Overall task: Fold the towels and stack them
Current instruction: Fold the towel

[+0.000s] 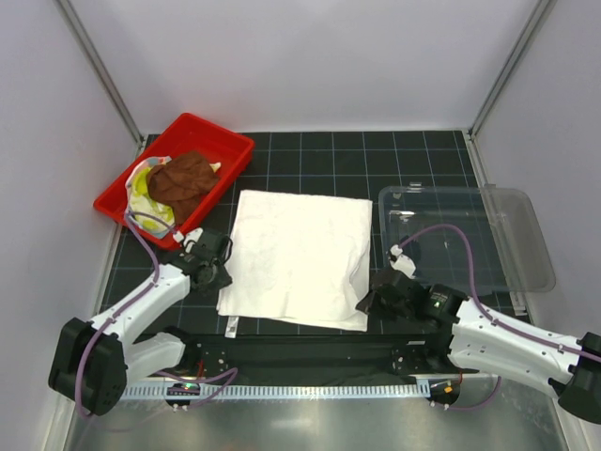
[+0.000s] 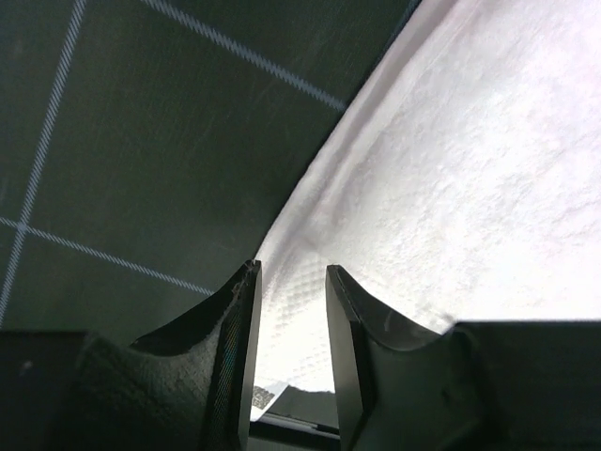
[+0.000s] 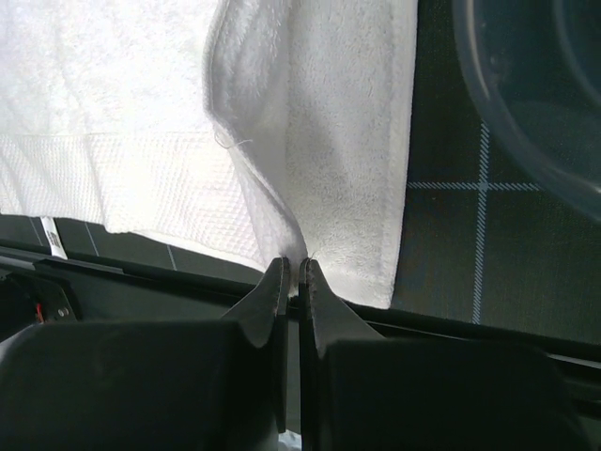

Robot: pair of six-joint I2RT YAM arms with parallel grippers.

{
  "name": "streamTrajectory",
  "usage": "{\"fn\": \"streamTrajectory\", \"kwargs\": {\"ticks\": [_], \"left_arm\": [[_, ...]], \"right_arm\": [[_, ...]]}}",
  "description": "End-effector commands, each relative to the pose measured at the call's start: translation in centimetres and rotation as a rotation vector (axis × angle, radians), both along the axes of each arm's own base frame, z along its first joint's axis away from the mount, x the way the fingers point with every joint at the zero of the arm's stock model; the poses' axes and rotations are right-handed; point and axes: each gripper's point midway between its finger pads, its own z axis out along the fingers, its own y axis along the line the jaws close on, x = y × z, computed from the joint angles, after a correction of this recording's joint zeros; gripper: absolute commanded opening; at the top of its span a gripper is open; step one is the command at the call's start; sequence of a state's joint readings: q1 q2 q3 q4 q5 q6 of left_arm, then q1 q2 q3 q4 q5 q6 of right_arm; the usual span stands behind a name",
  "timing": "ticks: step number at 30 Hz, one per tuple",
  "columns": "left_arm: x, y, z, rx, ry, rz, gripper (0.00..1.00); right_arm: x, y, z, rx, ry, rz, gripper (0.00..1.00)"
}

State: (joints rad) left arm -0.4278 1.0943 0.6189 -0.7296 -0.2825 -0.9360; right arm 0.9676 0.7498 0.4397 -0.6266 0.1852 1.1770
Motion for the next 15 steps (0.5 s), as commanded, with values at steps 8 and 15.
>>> {"fn": "streamTrajectory", "kwargs": {"ticks": [8,15], "left_arm": [[-3.8,-3.3,-2.0,-0.151,0.06,-0.023,0.33],[-4.6,-3.5,-0.6,-0.075,0.047,-0.072,0.3]], "right_arm": [[2.2,-4.0,1.8,-0.154,-0.118,-0.14,0.01],[2.0,-3.7,2.6,-0.138,-0.116,-0.118,0.01]]}}
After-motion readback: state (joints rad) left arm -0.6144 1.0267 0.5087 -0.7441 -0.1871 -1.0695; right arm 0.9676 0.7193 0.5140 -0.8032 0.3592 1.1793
